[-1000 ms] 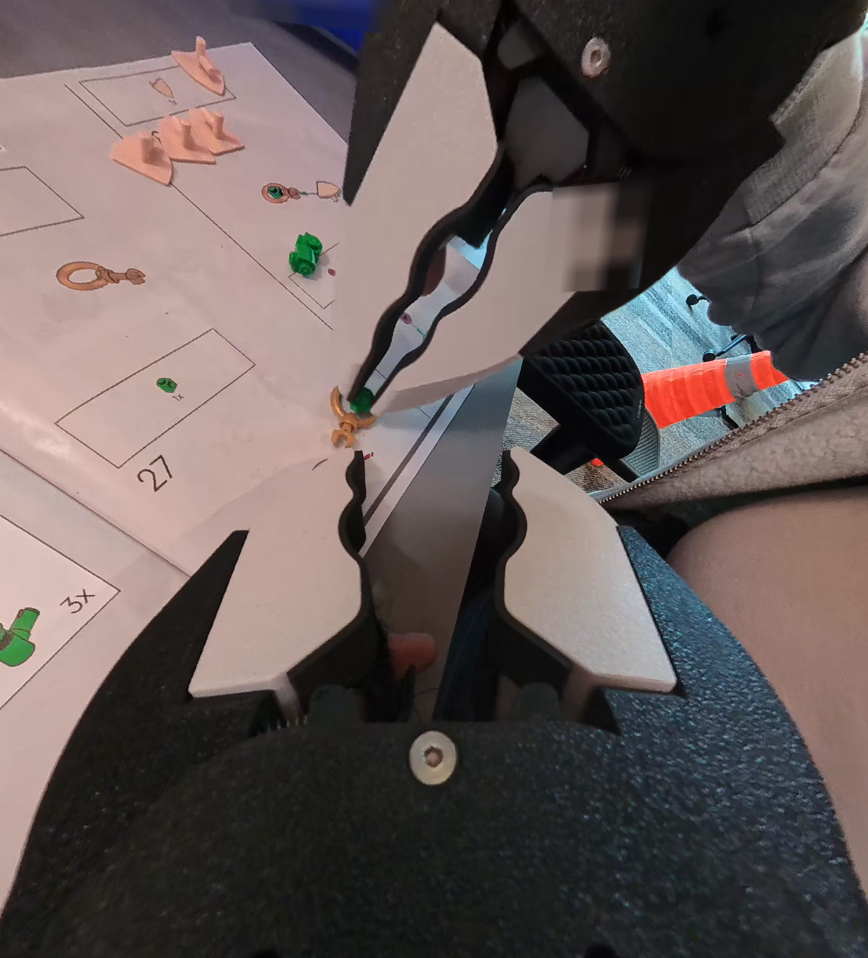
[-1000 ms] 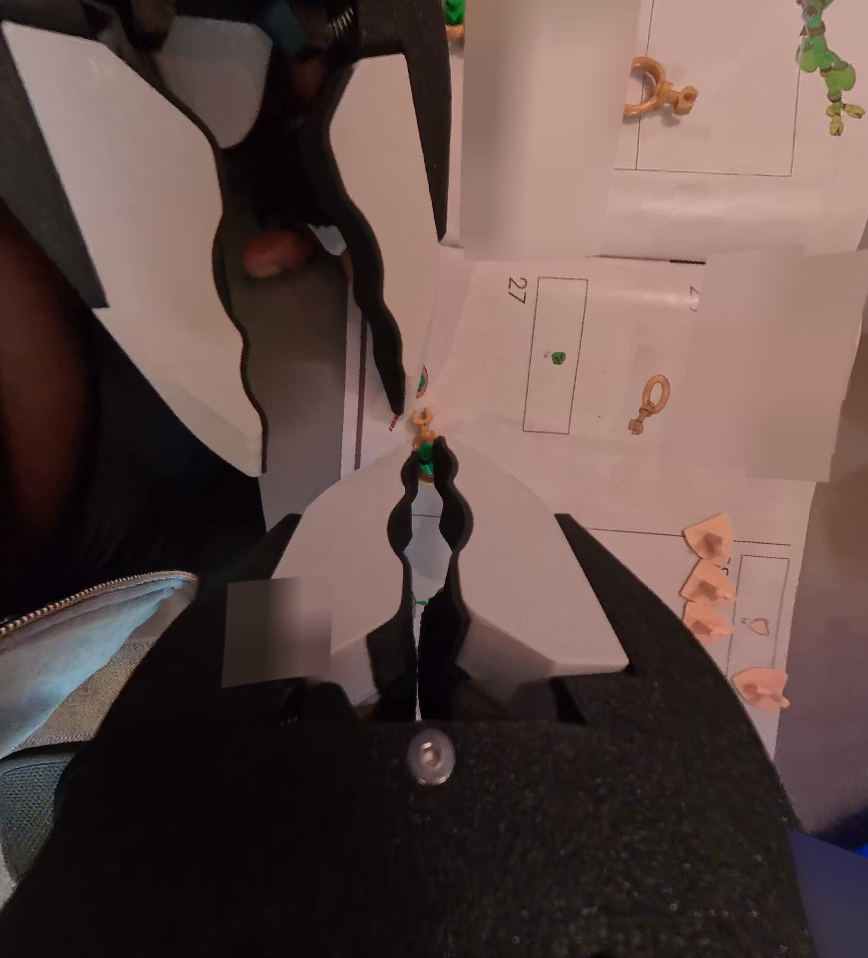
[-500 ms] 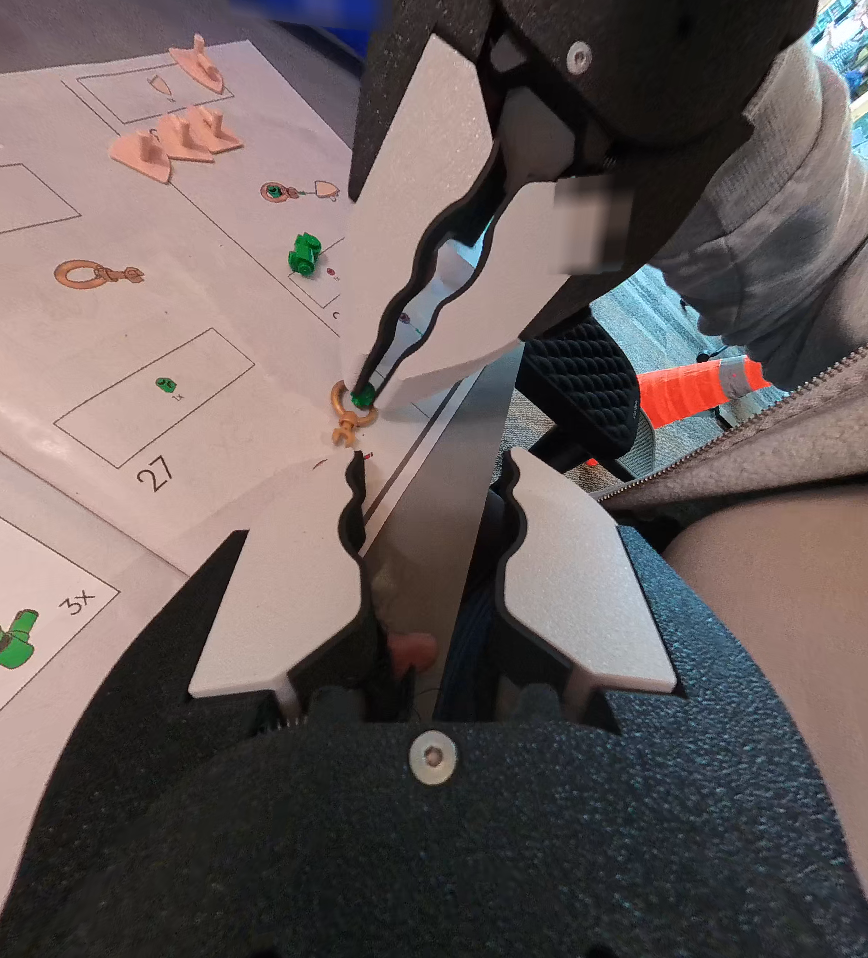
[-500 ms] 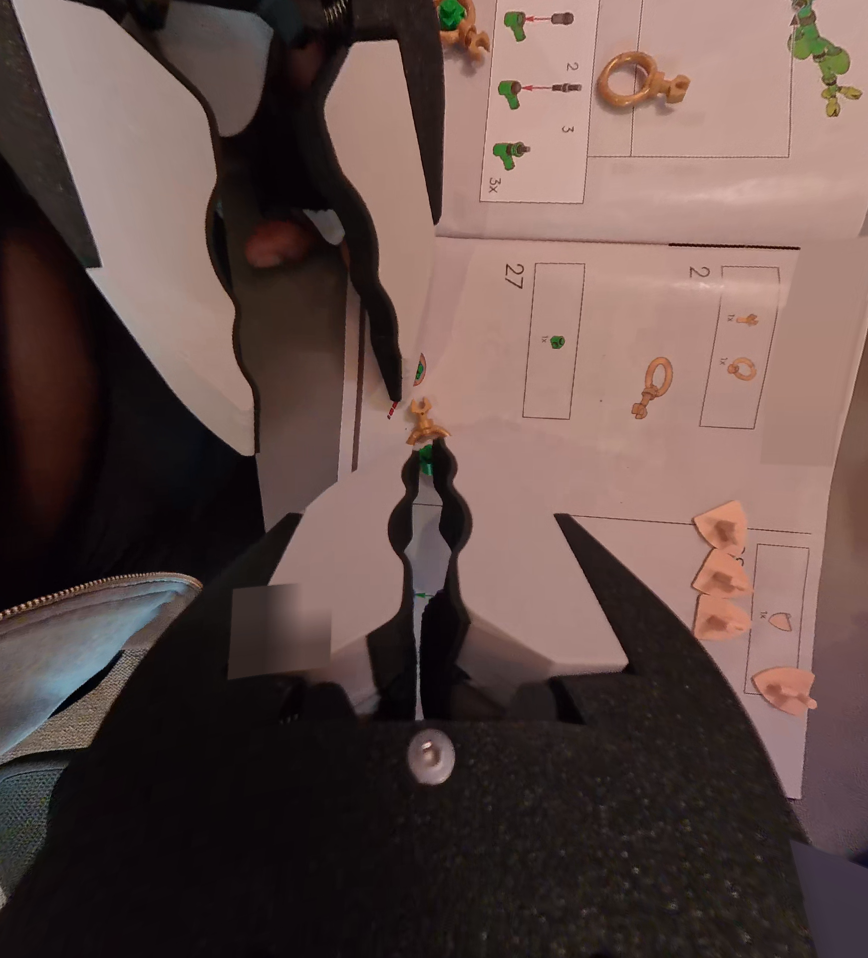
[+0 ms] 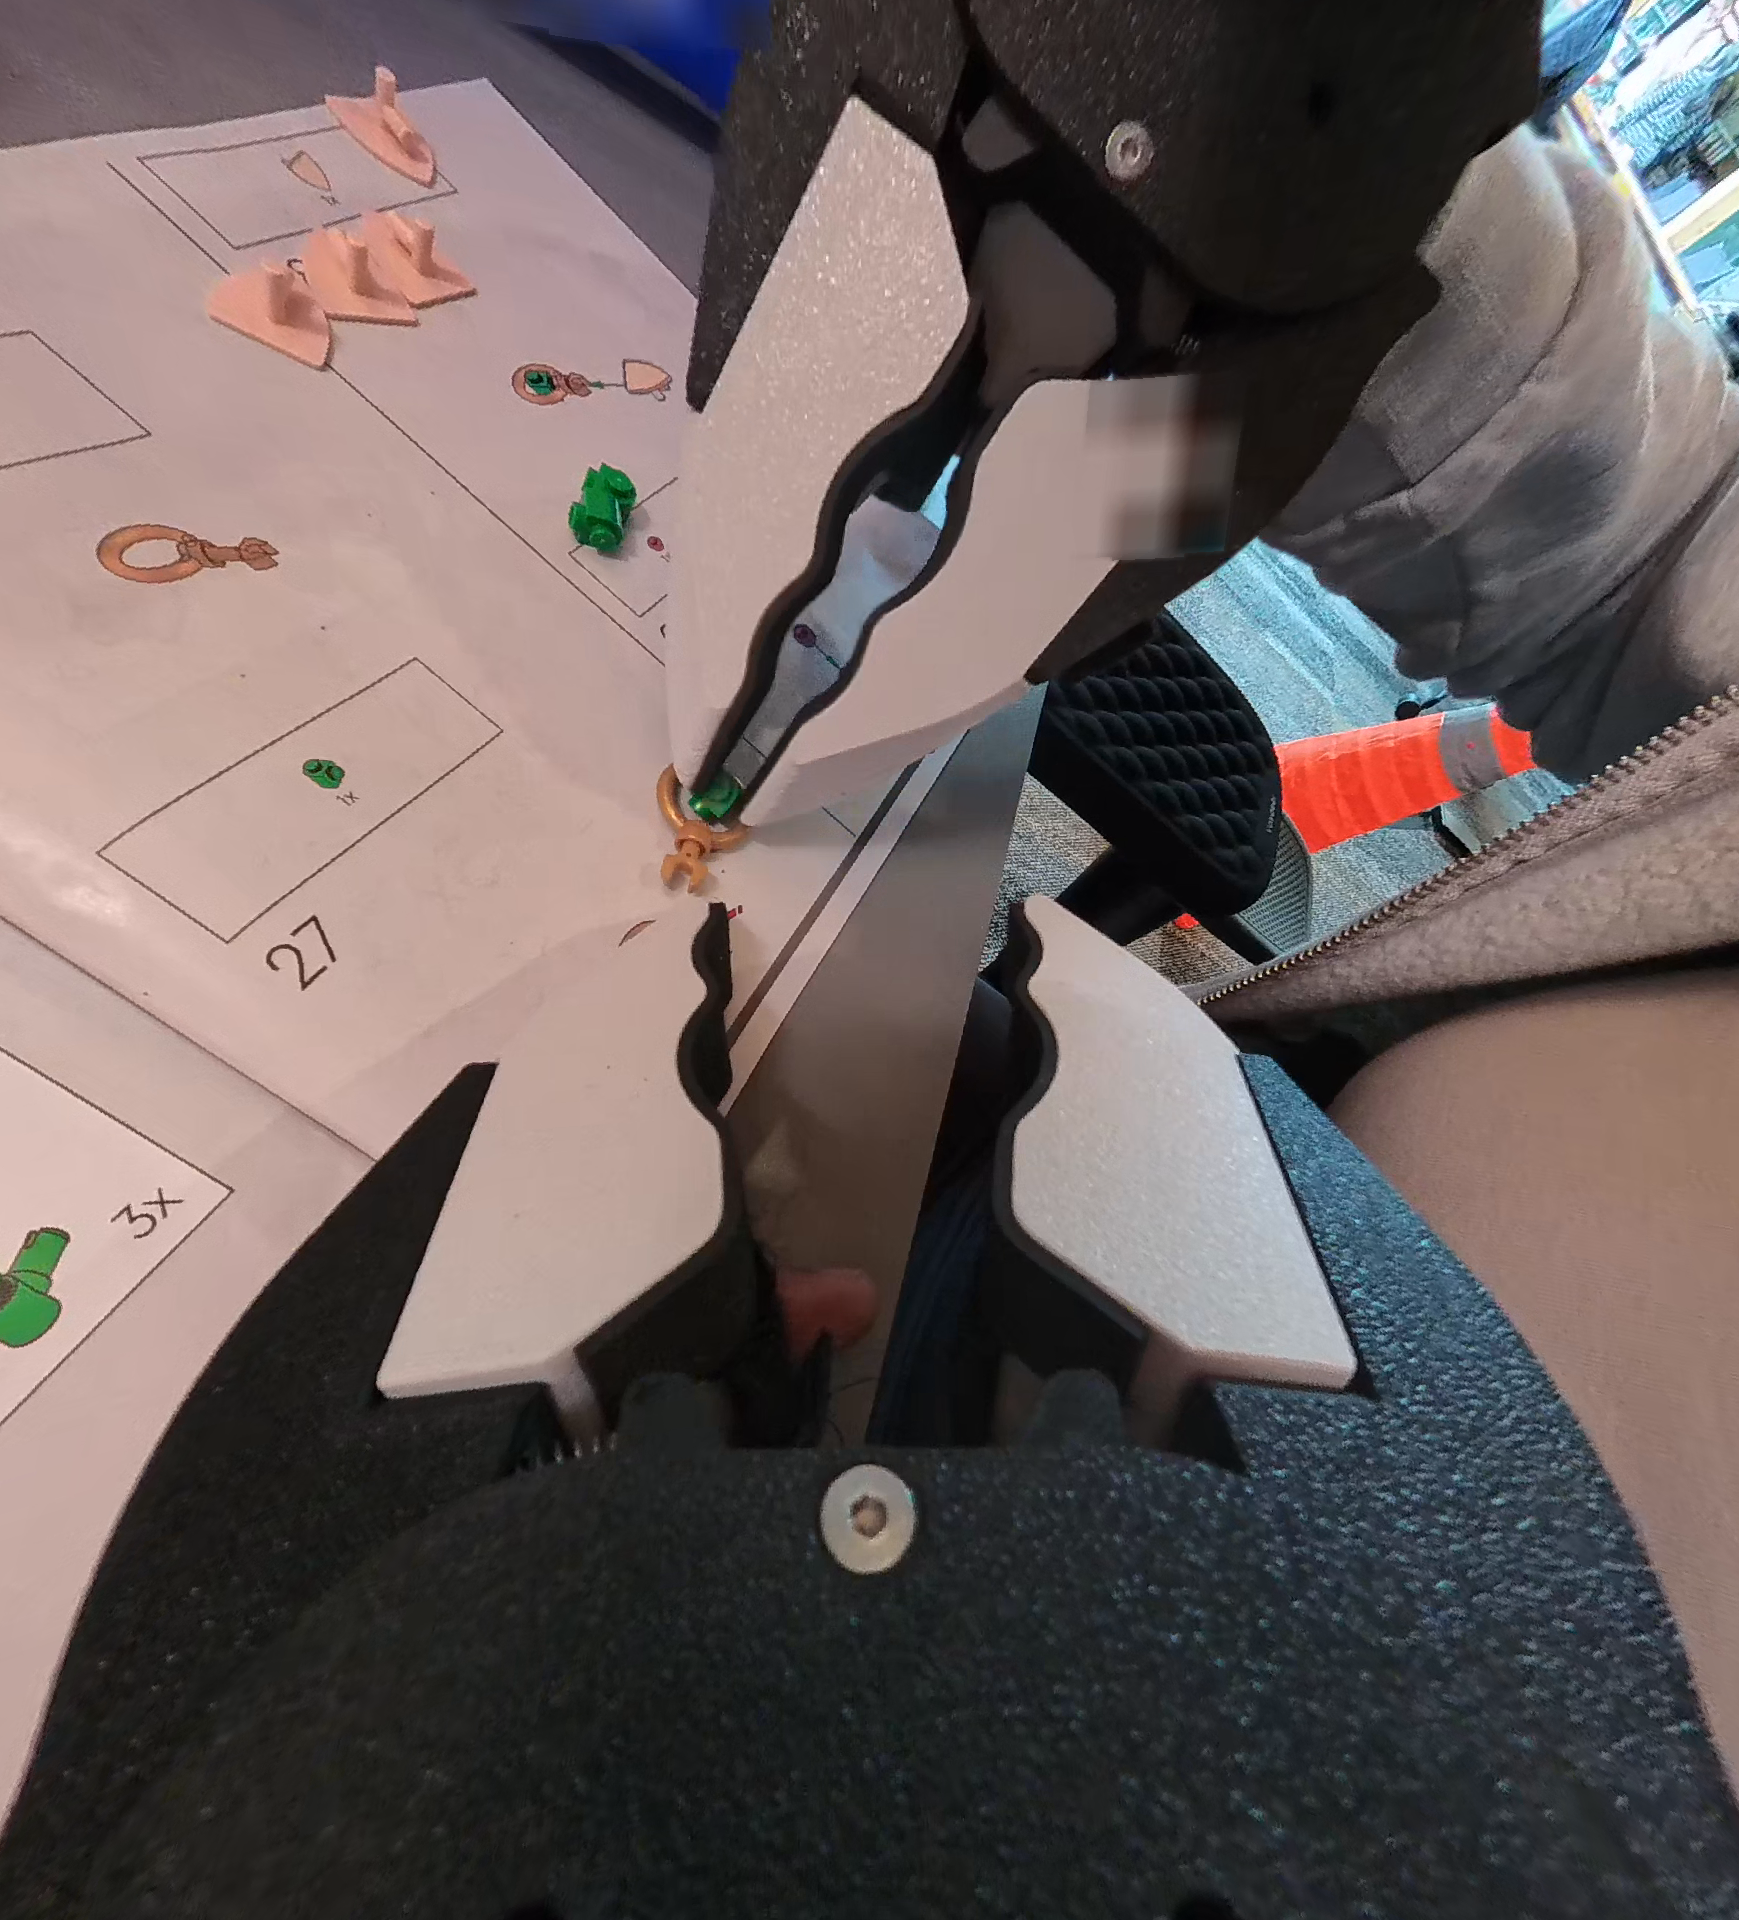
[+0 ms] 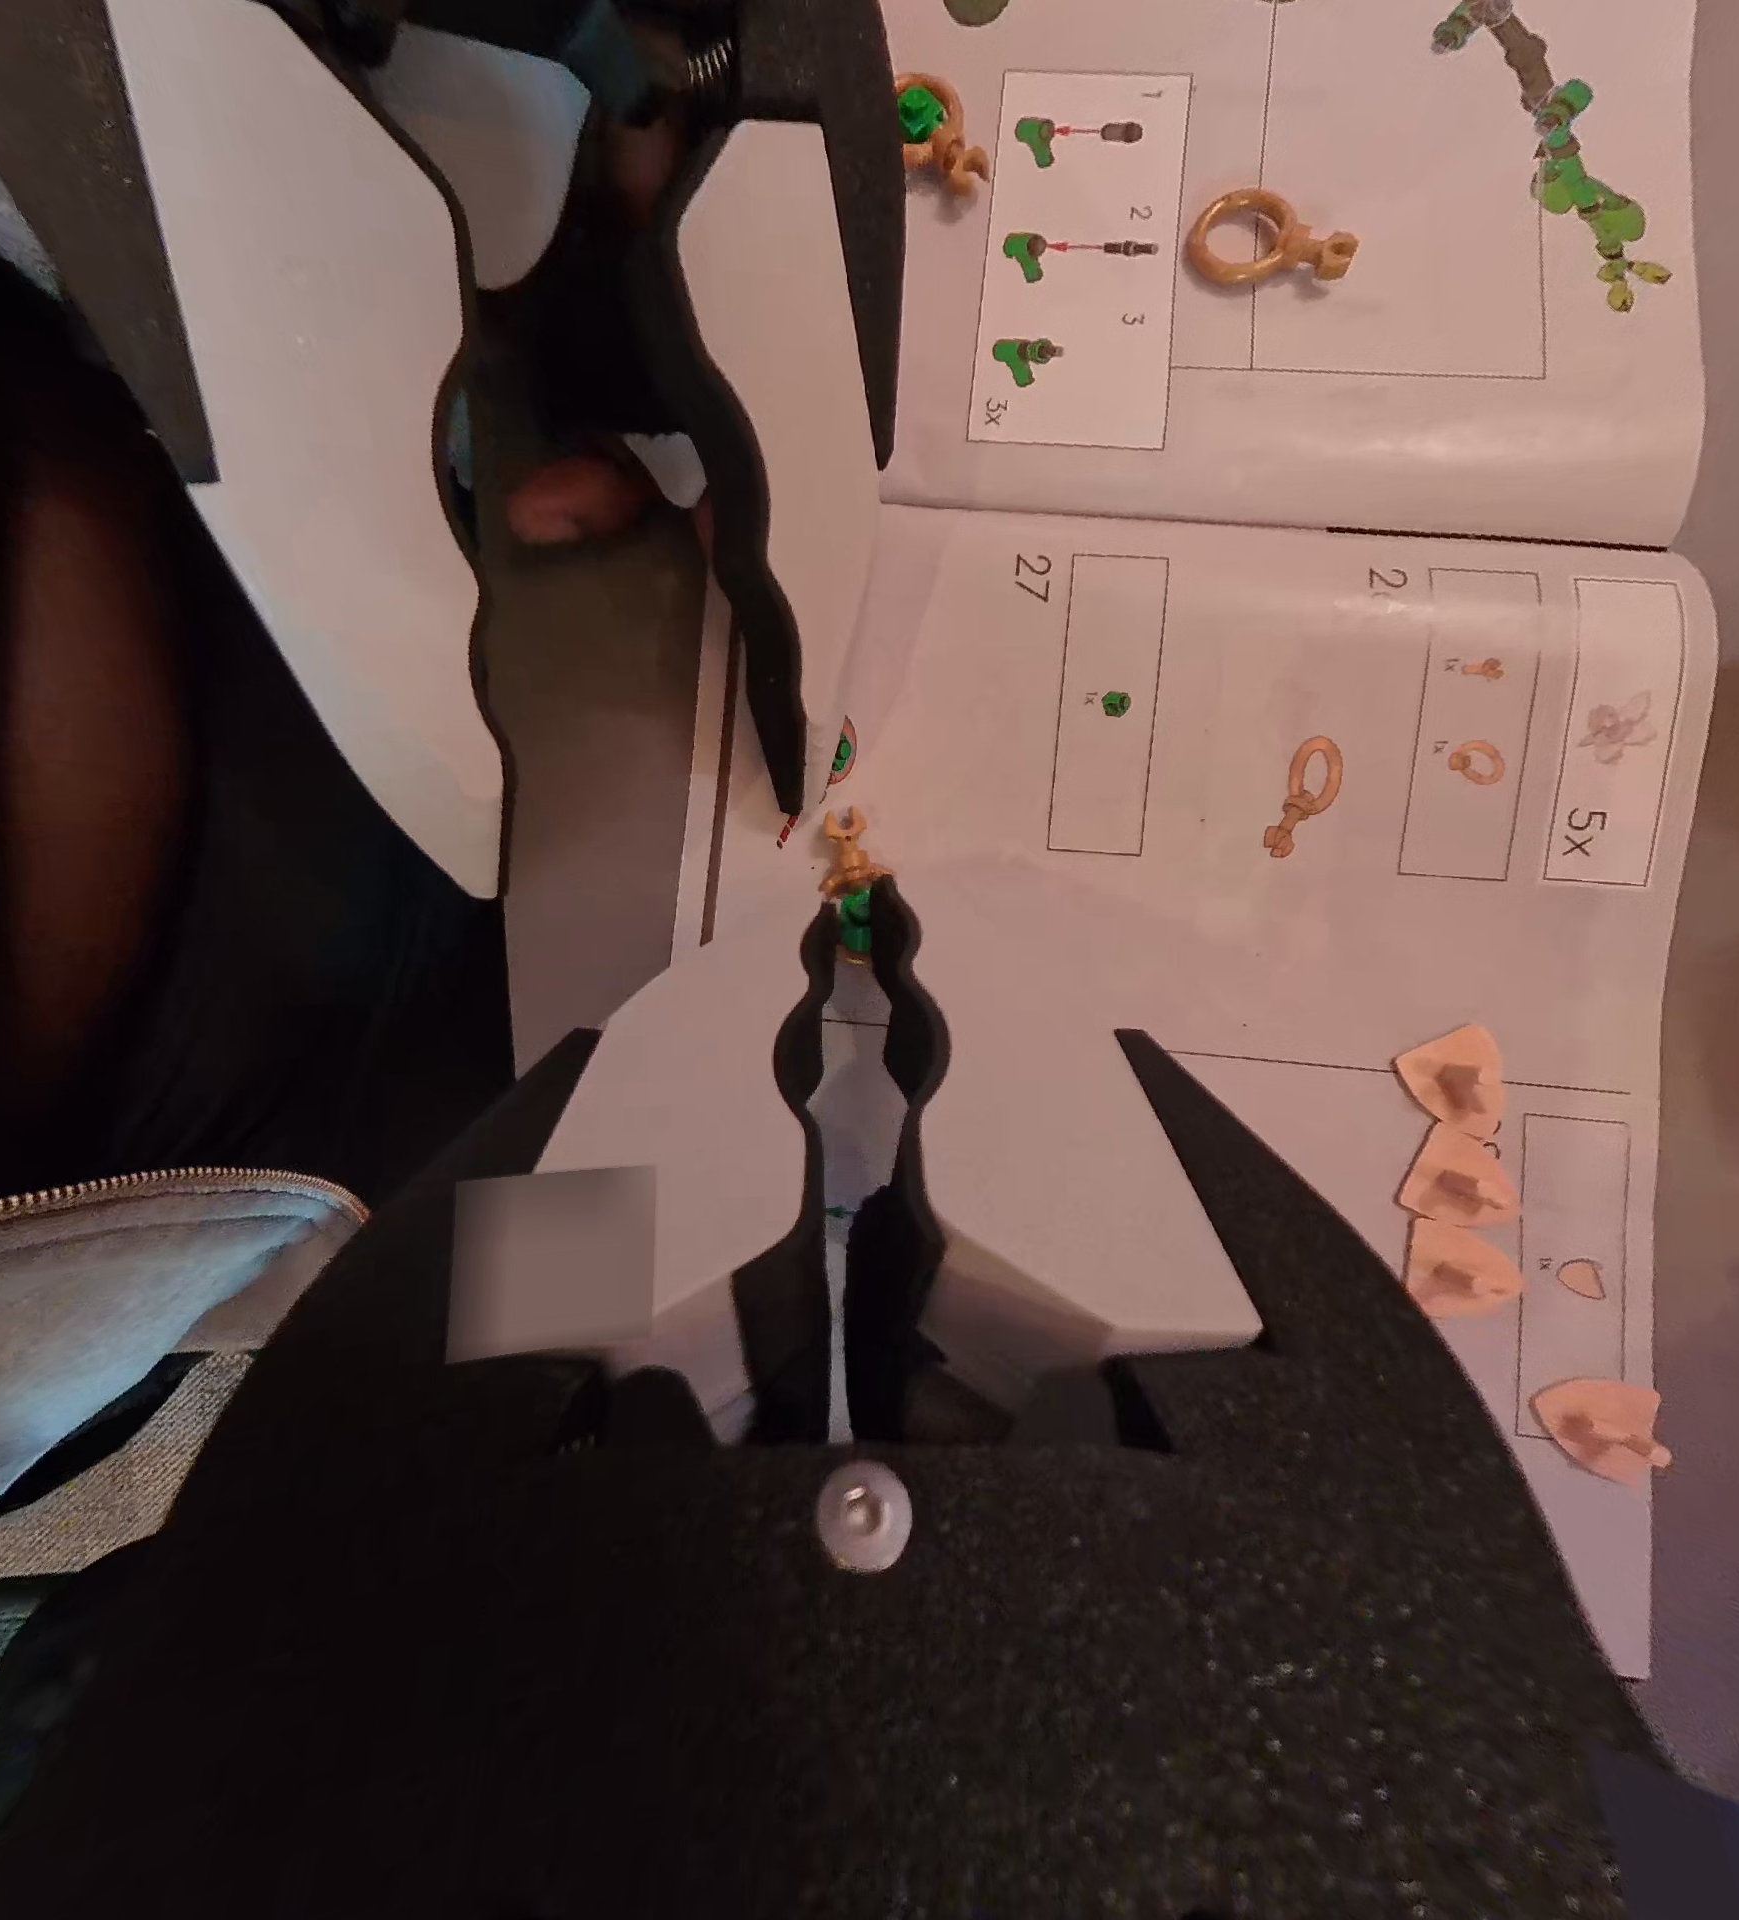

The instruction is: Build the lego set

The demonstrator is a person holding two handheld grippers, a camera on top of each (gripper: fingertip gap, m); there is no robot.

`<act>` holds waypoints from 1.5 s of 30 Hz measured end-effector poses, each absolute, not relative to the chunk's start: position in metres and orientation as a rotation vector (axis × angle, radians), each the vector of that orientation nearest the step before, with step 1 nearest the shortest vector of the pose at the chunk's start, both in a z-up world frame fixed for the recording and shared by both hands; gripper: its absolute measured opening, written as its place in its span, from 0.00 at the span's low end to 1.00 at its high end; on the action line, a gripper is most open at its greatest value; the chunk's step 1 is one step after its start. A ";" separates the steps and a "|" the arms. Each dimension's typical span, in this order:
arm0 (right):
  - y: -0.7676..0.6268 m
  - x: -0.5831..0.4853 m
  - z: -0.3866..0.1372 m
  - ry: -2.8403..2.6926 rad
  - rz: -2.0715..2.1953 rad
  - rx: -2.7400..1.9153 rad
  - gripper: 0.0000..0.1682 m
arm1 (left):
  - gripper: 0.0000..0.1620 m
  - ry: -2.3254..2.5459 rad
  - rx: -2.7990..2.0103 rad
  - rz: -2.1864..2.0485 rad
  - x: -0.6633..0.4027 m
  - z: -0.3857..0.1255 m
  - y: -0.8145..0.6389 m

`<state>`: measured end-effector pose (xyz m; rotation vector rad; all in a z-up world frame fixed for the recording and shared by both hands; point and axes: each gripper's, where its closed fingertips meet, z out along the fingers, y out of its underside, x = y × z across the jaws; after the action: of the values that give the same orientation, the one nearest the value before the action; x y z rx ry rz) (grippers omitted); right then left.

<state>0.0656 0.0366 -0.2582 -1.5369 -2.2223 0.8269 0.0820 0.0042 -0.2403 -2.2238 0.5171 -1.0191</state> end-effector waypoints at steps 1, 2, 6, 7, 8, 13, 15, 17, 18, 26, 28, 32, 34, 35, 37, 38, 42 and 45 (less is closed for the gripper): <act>0.037 0.067 -0.259 -2.209 0.839 -1.527 0.04 | 0.31 0.517 -2.224 -1.019 0.082 -0.240 0.004; 0.037 0.067 -0.258 -2.193 0.850 -1.519 0.05 | 0.31 0.517 -2.224 -1.018 0.082 -0.241 0.004; 0.036 0.067 -0.260 -2.115 0.901 -1.494 0.09 | 0.31 0.513 -2.225 -1.021 0.082 -0.240 0.005; 0.036 0.067 -0.261 -2.098 0.905 -1.488 0.10 | 0.31 0.513 -2.225 -1.020 0.082 -0.241 0.005; 0.035 0.067 -0.260 -2.081 0.910 -1.477 0.10 | 0.31 0.513 -2.226 -1.019 0.082 -0.241 0.005; 0.036 0.068 -0.257 -2.025 0.889 -1.395 0.12 | 0.31 0.515 -2.226 -1.015 0.082 -0.241 0.005; 0.039 0.067 -0.250 -1.989 0.884 -1.400 0.08 | 0.31 0.516 -2.226 -1.011 0.082 -0.241 0.005; 0.042 0.068 -0.248 -1.975 0.861 -1.464 0.03 | 0.31 0.516 -2.227 -1.010 0.082 -0.241 0.005; 0.040 0.069 -0.248 -1.988 0.853 -1.518 0.02 | 0.31 0.516 -2.227 -1.010 0.082 -0.241 0.005; 0.035 0.076 -0.260 -2.001 0.742 -1.810 0.00 | 0.31 0.517 -2.224 -1.016 0.082 -0.241 0.005; 0.036 0.076 -0.261 -2.006 0.737 -1.811 0.00 | 0.31 0.520 -2.223 -1.018 0.082 -0.241 0.004; 0.039 0.075 -0.262 -2.016 0.697 -1.827 0.00 | 0.31 0.523 -2.221 -1.024 0.083 -0.240 0.004; 0.042 0.079 -0.261 -2.034 0.637 -1.836 0.00 | 0.31 0.523 -2.221 -1.028 0.083 -0.240 0.004; 0.043 0.078 -0.257 -2.027 0.633 -1.827 0.00 | 0.31 0.523 -2.220 -1.028 0.083 -0.241 0.004; 0.036 0.070 -0.247 -2.010 0.685 -1.791 0.00 | 0.31 0.524 -2.220 -1.029 0.083 -0.240 0.003; 0.034 0.068 -0.247 -2.015 0.691 -1.779 0.00 | 0.31 0.523 -2.220 -1.031 0.083 -0.240 0.003; 0.036 0.068 -0.255 -2.025 0.668 -1.805 0.00 | 0.31 0.522 -2.220 -1.034 0.083 -0.240 0.003; 0.038 0.071 -0.253 -2.028 0.648 -1.795 0.00 | 0.32 0.524 -2.219 -1.039 0.083 -0.239 0.002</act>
<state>0.0707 0.0381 -0.2527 -1.7946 -2.0281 0.6480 0.0829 0.0024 -0.2394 -2.2194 0.5242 -1.0387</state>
